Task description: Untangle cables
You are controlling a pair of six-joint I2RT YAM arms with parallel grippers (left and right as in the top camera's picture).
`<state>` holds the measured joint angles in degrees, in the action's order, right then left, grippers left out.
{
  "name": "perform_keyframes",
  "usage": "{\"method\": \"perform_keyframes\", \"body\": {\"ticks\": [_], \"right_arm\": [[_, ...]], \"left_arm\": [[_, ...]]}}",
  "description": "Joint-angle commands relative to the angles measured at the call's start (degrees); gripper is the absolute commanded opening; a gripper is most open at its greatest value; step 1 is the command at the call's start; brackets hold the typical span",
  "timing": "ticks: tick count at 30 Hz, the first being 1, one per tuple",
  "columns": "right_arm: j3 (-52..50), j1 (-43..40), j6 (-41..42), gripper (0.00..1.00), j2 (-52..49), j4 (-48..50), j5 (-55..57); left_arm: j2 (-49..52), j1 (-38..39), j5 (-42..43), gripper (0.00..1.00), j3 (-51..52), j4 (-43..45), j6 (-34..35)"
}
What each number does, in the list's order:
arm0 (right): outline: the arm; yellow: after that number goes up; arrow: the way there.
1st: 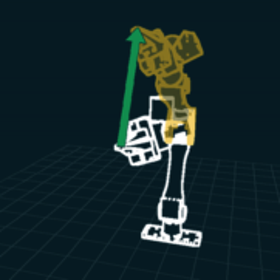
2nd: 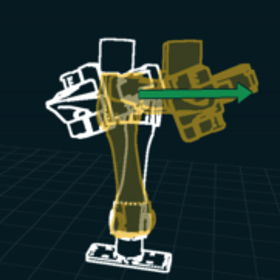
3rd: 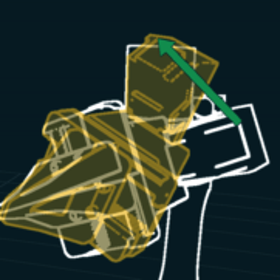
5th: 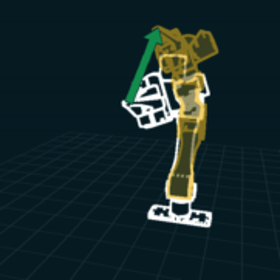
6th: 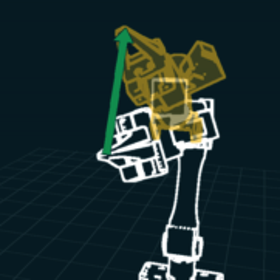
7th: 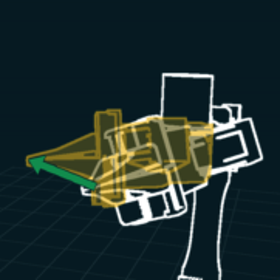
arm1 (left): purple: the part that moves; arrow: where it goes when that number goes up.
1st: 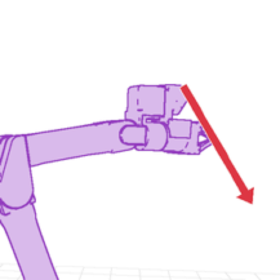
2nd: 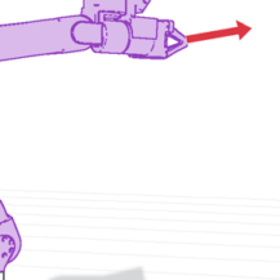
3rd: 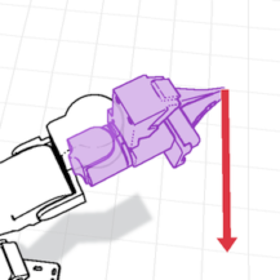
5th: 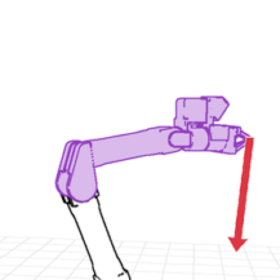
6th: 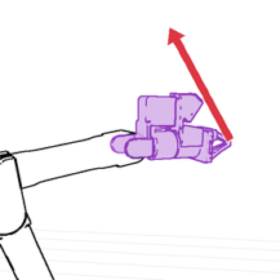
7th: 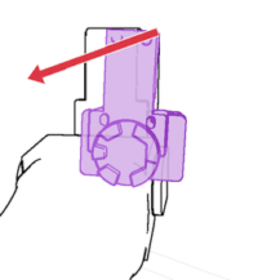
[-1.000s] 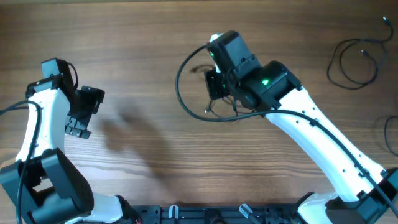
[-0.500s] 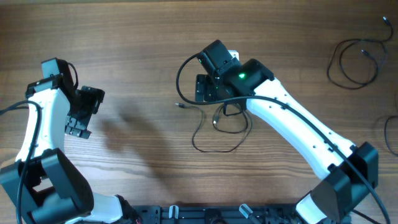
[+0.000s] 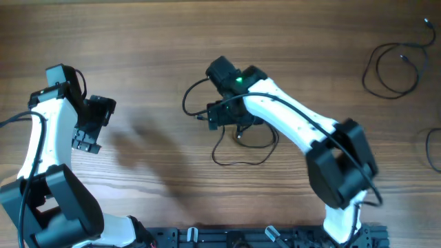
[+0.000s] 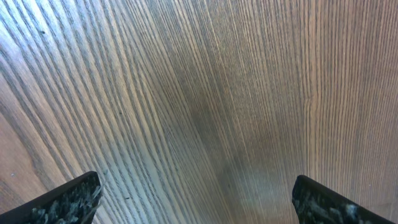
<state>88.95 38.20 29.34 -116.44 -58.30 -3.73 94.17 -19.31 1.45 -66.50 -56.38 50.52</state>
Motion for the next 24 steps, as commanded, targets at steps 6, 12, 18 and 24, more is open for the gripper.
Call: {"method": "perform_keyframes", "body": {"ticks": [6,12,18,24], "right_arm": [[-0.59,1.36,2.14,1.00,-7.54,-1.36,-10.14],[-0.59,6.64,7.56,1.00,-8.85,0.33,1.97],[-0.59,5.68,8.35,0.57,-11.96,-0.81,0.61],[0.72,2.03,1.97,0.04,-11.93,-0.57,0.68]], "left_arm": [[-0.44,-0.31,0.02,1.00,-0.26,0.02,0.74],[-0.44,-0.31,0.02,1.00,-0.26,0.02,0.74],[-0.44,-0.31,0.00,1.00,-0.26,0.02,0.74],[-0.44,-0.31,0.00,1.00,-0.26,0.02,0.74]]}}
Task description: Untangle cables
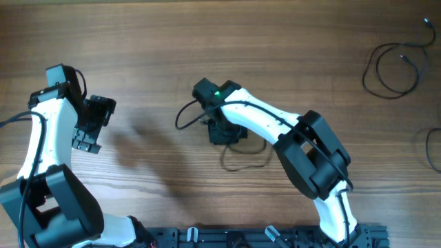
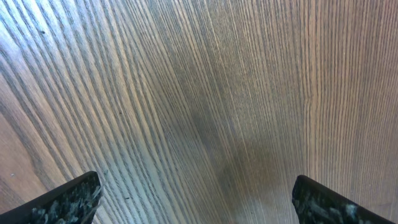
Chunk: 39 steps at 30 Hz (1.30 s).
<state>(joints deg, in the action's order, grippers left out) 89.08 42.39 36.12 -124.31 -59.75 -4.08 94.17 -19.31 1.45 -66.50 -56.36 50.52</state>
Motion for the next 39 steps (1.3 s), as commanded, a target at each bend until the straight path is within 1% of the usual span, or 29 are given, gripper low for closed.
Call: {"method": "perform_keyframes", "body": {"ticks": [1,5,9,10,11,12,15,16,18,21,23,25,31,33,34,35,36,37,39], "right_arm": [[1.64,-3.30,-7.15,0.04,-4.04,0.35,1.70],[8.70,-9.99,-13.05,0.04,-4.04,-2.84,6.54],[15.43,-17.35,-22.97,0.04,-4.04,-1.20,10.49],[16.28,-19.06,-25.64,0.04,-4.04,0.66,11.82],[16.68,-21.53,-29.94,0.04,-4.04,4.92,13.00],[16.68,-22.75,-32.28,0.04,-4.04,7.41,13.11],[16.22,-27.91,-43.93,0.04,-4.17,20.72,13.07],[16.22,-29.11,-45.99,0.04,-4.24,23.89,13.09],[16.22,-31.61,-48.41,0.04,-4.28,29.97,13.09],[16.22,-35.06,-48.46,0.04,-4.76,36.63,12.63],[16.22,-37.57,-50.38,0.04,-5.68,39.01,8.15],[16.22,-39.41,-51.54,0.04,-7.02,39.39,5.53],[16.22,-42.62,-51.06,0.04,-11.02,36.44,5.49],[16.22,-42.84,-50.93,0.06,-11.23,36.09,5.51],[16.22,-42.86,-50.40,0.12,-11.23,36.09,5.49],[16.24,-42.86,-49.62,0.31,-11.21,36.13,5.55],[16.24,-42.84,-49.13,0.96,-10.82,36.02,5.77],[16.24,-42.84,-48.85,1.00,-10.38,35.60,5.77],[16.26,-42.84,-47.50,1.00,-8.48,34.38,6.49]], "left_arm": [[-0.44,-0.31,0.02,1.00,-0.26,0.00,0.74],[-0.44,-0.31,0.02,1.00,-0.26,0.00,0.74],[-0.44,-0.33,0.02,1.00,-0.26,0.00,0.74],[-0.44,-0.31,0.02,1.00,-0.26,0.00,0.74],[-0.44,-0.31,0.02,1.00,-0.26,0.00,0.74],[-0.44,-0.31,0.02,1.00,-0.26,0.00,0.74],[-0.44,-0.31,0.02,1.00,-0.26,0.00,0.74],[-0.44,-0.31,0.02,1.00,-0.26,0.00,0.74],[-0.44,-0.31,0.02,1.00,-0.26,0.00,0.74],[-0.44,-0.31,0.02,1.00,-0.26,0.00,0.74],[-0.44,-0.31,0.02,1.00,-0.26,0.00,0.74],[-0.44,-0.31,0.02,1.00,-0.26,0.00,0.74],[-0.44,-0.31,0.00,1.00,-0.26,0.00,0.74],[-0.44,-0.31,0.02,1.00,-0.26,0.00,0.74],[-0.44,-0.31,0.02,1.00,-0.26,0.00,0.74],[-0.44,-0.31,0.02,1.00,-0.26,0.00,0.74],[-0.44,-0.31,0.02,1.00,-0.26,0.00,0.74],[-0.44,-0.31,0.00,1.00,-0.26,0.00,0.74],[-0.44,-0.31,0.02,1.00,-0.26,0.00,0.74]]}}
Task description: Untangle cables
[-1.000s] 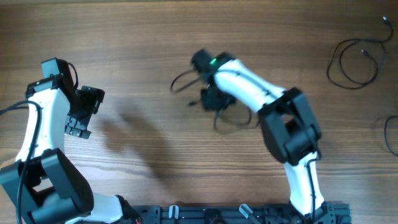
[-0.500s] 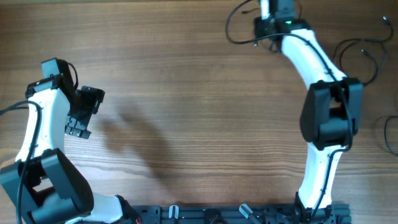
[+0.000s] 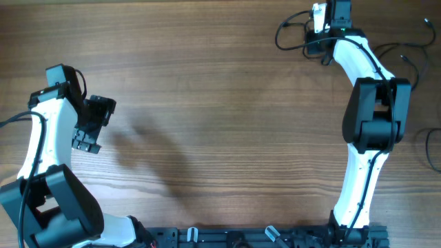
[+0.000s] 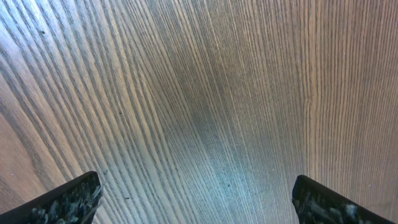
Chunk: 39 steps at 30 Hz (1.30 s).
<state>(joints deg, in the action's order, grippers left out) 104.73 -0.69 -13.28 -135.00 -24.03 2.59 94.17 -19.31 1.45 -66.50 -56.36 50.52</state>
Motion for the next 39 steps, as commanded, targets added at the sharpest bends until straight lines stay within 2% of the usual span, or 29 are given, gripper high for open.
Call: {"method": "perform_keyframes", "body": {"ticks": [1,4,9,12,15,19,22,27,31,35,39], "right_arm": [[0.61,0.24,2.16,1.00,3.19,-1.90,0.48],[0.61,0.20,3.19,1.00,12.50,-6.54,4.59],[0.59,0.07,7.93,1.00,27.39,-13.79,4.44],[0.59,0.07,12.07,1.00,36.24,-19.12,1.90],[0.55,0.07,12.11,1.00,44.78,-26.36,-2.75],[-3.34,0.07,12.37,1.00,58.10,-35.45,-2.67],[-10.73,0.07,13.49,1.00,68.65,-34.99,-2.34],[-29.33,0.07,13.68,1.00,92.45,-30.40,-2.21],[-39.65,0.07,13.46,1.00,110.38,-27.10,-2.05],[-43.15,0.07,13.44,1.00,122.68,-28.02,-2.01],[-43.34,0.07,13.44,1.00,127.84,-29.57,-2.03]], "left_arm": [[-0.44,-0.31,0.02,1.00,-0.26,0.00,0.74],[-0.44,-0.31,0.00,1.00,-0.26,0.00,0.74],[-0.44,-0.31,0.02,1.00,-0.26,0.00,0.74],[-0.44,-0.31,0.00,1.00,-0.26,0.00,0.74],[-0.44,-0.31,0.02,1.00,-0.26,0.00,0.74],[-0.44,-0.31,0.00,1.00,-0.26,0.00,0.74],[-0.44,-0.31,0.02,1.00,-0.26,0.00,0.74],[-0.44,-0.31,0.02,1.00,-0.26,0.00,0.74],[-0.44,-0.31,0.02,1.00,-0.26,0.00,0.74],[-0.44,-0.31,0.02,1.00,-0.26,0.00,0.74],[-0.44,-0.31,0.02,1.00,-0.26,0.00,0.74]]}}
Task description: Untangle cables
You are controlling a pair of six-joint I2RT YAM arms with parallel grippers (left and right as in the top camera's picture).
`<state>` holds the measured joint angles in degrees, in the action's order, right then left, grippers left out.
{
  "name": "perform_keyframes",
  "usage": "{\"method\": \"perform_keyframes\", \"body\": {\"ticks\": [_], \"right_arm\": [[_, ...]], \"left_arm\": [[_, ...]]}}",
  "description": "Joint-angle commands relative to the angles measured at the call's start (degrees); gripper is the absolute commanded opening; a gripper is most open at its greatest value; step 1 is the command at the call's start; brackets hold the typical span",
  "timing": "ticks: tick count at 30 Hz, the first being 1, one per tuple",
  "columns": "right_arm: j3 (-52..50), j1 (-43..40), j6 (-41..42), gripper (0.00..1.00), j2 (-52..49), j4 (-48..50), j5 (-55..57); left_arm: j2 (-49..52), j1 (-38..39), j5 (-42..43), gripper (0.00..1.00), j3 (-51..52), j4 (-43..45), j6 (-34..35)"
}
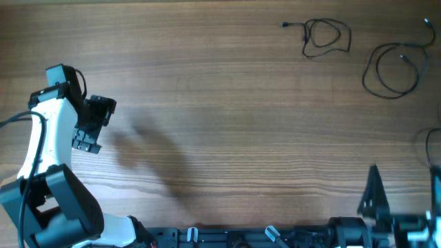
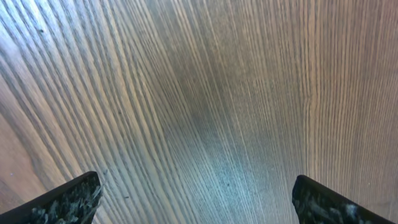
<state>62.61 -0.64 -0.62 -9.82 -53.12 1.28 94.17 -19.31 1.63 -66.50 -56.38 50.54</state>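
Note:
A small black cable [image 1: 322, 34] lies coiled at the far right of the table, its plug end pointing left. A larger black cable loop [image 1: 391, 69] lies to its right, apart from it. My left gripper [image 1: 88, 127] hovers open over bare wood at the left; in the wrist view my left gripper [image 2: 196, 205] shows both fingertips [image 2: 68, 200] far apart with nothing between. My right gripper [image 1: 403, 189] is pulled back to the near right corner. Its two dark fingers stand well apart and hold nothing.
A third black cable [image 1: 434, 148] curves in at the right edge, cut off by the frame. The arm mounting rail [image 1: 241, 238] runs along the near edge. The wooden table [image 1: 227, 124] lies between the arms.
My right gripper was at the far right of the table on the small cable. That cable now lies there alone, and the right arm is back at the near right corner. My left arm has not moved.
My right gripper was on the small cable at the middle of the table, then slightly further left with it. Later it had the cable at the far right. Now the cable lies there, apart from the larger loop, and the arm has withdrawn.

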Motion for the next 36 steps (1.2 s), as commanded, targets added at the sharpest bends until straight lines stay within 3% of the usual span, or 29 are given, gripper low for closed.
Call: {"method": "perform_keyframes", "body": {"ticks": [1,6,11,15,27,32,36], "right_arm": [[-1.22,0.02,0.61,0.99,2.73,-0.74,-0.70],[-1.88,0.02,1.22,1.00,2.67,-0.98,-1.36],[-11.21,0.02,0.70,1.00,2.67,8.72,-3.63],[-22.40,0.02,0.79,1.00,2.67,22.84,-13.33],[-55.71,0.02,8.35,1.00,2.67,63.63,-8.11],[-62.10,0.02,8.74,1.00,2.67,70.49,-8.15],[-62.29,0.02,9.77,1.00,2.67,68.46,-8.11]], "left_arm": [[-0.44,-0.31,-0.15,1.00,-0.26,0.02,0.72],[-0.44,-0.31,-0.15,1.00,-0.26,0.02,0.72],[-0.44,-0.31,-0.15,1.00,-0.26,0.02,0.72],[-0.44,-0.31,-0.15,1.00,-0.26,0.02,0.72],[-0.44,-0.31,-0.15,1.00,-0.26,0.02,0.72],[-0.44,-0.31,-0.15,1.00,-0.26,0.02,0.72],[-0.44,-0.31,-0.15,1.00,-0.26,0.02,0.72]]}}
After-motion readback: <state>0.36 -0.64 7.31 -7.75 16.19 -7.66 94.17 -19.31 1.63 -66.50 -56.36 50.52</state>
